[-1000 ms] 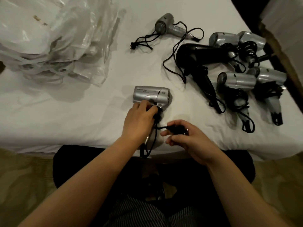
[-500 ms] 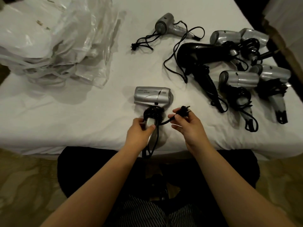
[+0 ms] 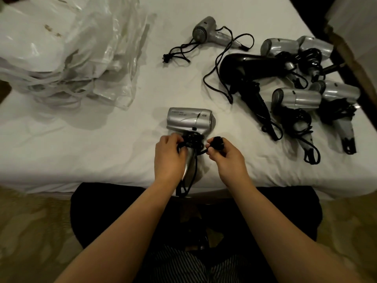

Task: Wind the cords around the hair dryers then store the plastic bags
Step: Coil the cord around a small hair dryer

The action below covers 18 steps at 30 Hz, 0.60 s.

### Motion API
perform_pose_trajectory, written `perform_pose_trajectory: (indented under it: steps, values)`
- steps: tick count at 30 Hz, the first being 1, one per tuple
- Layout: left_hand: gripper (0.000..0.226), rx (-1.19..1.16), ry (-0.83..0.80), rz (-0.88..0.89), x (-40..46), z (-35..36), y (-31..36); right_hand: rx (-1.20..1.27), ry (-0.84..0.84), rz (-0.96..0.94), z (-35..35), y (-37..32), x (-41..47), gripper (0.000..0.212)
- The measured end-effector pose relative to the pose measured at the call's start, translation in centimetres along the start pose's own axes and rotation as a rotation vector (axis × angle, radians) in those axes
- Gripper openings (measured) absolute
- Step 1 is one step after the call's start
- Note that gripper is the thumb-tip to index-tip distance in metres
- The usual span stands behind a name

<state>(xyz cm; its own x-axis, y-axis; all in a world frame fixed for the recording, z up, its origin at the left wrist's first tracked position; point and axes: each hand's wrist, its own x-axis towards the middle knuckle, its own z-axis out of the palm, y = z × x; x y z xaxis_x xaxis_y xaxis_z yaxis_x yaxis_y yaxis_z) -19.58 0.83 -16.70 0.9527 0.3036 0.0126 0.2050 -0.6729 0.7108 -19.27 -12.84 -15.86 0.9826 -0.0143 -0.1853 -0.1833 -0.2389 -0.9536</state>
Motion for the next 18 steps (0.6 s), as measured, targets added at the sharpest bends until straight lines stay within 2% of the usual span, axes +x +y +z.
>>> perform_pose_trajectory:
  steps: [2,4,9,11,13,16,18]
  values:
    - [0.011,0.087,-0.067,0.181,0.6,-0.4,0.4,-0.051,0.000,-0.024,0.1,-0.2,0.2,0.021]
    - [0.006,0.130,-0.179,0.257,1.5,-0.8,0.8,-0.106,0.018,-0.031,0.2,-0.3,0.4,0.016]
    - [0.014,0.136,-0.333,0.194,3.1,-1.7,1.7,-0.210,0.014,-0.110,0.0,-0.9,0.3,0.013]
    - [0.017,0.141,-0.362,0.184,3.1,-1.7,1.9,-0.310,-0.012,-0.197,0.2,-1.1,0.2,0.022]
    - [0.023,0.040,-0.397,0.101,2.9,-1.8,2.1,-0.484,-0.069,-0.278,0.6,-1.1,0.3,0.033]
    - [0.026,-0.341,-0.464,-0.164,3.1,-2.4,2.6,-0.719,-0.165,-0.274,0.8,-1.2,0.7,0.043]
    - [0.023,-0.471,-0.537,-0.238,3.2,-2.9,2.7,-0.811,-0.186,-0.288,0.9,-1.5,0.7,0.045]
